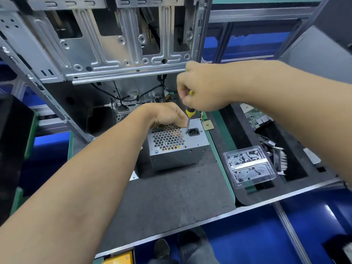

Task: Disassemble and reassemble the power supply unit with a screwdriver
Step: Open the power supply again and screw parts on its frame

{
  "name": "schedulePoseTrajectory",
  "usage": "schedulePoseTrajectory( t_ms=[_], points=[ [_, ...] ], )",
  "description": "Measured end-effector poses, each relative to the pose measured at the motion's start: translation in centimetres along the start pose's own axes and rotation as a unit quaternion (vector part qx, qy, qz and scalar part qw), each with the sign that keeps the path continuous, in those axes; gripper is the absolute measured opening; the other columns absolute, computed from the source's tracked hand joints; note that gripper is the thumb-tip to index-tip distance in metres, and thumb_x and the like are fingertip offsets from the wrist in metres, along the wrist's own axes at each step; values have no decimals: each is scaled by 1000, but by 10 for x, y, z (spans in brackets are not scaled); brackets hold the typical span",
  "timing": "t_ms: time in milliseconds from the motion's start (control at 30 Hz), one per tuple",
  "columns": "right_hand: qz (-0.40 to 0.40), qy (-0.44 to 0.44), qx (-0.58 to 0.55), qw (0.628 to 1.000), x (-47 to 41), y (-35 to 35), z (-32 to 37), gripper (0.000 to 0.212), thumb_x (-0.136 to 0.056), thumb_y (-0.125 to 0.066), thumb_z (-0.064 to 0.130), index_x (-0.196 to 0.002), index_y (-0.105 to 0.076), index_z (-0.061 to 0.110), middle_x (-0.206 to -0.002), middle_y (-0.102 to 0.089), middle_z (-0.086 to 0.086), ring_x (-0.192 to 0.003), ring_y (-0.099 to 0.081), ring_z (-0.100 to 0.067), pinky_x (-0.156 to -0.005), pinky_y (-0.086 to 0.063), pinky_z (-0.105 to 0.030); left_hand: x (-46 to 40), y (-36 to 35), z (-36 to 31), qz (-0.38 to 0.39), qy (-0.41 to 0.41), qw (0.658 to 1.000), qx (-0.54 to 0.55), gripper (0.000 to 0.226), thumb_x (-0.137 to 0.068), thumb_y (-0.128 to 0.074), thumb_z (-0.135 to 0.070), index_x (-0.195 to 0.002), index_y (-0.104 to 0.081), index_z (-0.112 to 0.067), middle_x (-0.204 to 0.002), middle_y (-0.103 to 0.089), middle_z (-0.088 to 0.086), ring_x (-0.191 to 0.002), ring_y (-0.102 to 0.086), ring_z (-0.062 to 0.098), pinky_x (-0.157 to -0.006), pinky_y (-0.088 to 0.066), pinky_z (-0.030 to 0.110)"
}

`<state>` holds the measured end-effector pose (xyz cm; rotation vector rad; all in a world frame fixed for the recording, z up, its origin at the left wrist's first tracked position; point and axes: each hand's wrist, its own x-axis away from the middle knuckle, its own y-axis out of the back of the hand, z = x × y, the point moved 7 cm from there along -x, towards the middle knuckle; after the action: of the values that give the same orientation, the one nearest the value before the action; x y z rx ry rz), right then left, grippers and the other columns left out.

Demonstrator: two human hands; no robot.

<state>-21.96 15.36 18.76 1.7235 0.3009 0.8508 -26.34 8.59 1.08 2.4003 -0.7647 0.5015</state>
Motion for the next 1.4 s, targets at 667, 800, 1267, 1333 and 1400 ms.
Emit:
schedulePoseTrajectory(
  t_ms=[667,800,1267,1333,1400],
  points=[
    [14,-35,60,997,2,-3,-1,28,-98,-51,30,-112,-53,6,-114,-53,-19,-97,-60,-40,-76,-52,-48,2,-2,-2,13,-13,1000,17,11,-93,-68,-12,-89,-75,-20,-79,-72,-11,-76,-58,6,-75,-46,24],
    [-31,-25,83,996,1,-4,3,24,-104,-45,21,-122,-57,11,-80,-43,-14,-79,-57,-35,-58,-40,-41,3,-3,-3,28,-15,999,-13,30,-95,-65,-18,-68,-76,-22,-60,-64,-22,-56,-53,-9,-69,-39,22],
    [-17,-86,52,995,12,-3,-8,44,-102,-38,51,-107,-50,10,-90,-42,-6,-82,-42,-27,-68,-37,-37,0,-4,-1,37,-14,999,-17,43,-95,-64,-17,-57,-75,-35,-63,-64,-23,-60,-53,-10,-77,-39,23],
    [18,-32,8,999,12,-7,-4,23,-99,-45,25,-112,-60,12,-112,-51,-6,-89,-49,-24,-72,-44,-36,1,-3,-2,32,-15,999,-12,43,-95,-65,-17,-57,-76,-35,-66,-67,-21,-61,-55,-9,-73,-41,16],
    [21,-9,-8,1000,12,-7,-2,22,-96,-45,12,-105,-63,20,-112,-53,-4,-96,-55,-25,-77,-49,-38,2,-3,-4,32,-17,999,-23,45,-95,-64,-16,-56,-74,-36,-59,-64,-22,-54,-53,-10,-66,-39,15]
  ],
)
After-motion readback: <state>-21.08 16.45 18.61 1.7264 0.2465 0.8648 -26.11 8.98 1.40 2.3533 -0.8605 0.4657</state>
